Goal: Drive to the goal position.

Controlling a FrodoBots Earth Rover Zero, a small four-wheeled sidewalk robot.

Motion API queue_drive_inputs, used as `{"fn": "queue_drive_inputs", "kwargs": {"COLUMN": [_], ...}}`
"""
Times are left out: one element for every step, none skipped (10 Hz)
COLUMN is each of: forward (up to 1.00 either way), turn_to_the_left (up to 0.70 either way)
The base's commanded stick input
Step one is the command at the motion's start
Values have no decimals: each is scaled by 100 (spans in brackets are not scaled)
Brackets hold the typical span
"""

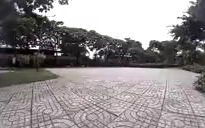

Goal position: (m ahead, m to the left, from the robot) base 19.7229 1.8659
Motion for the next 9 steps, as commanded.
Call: {"fn": "queue_drive_inputs", "kwargs": {"forward": [100,100,100,100,100,100,100,100,100], "turn_to_the_left": [-27,-27,-27,-27,-27,-27,-27,-27,-27]}}
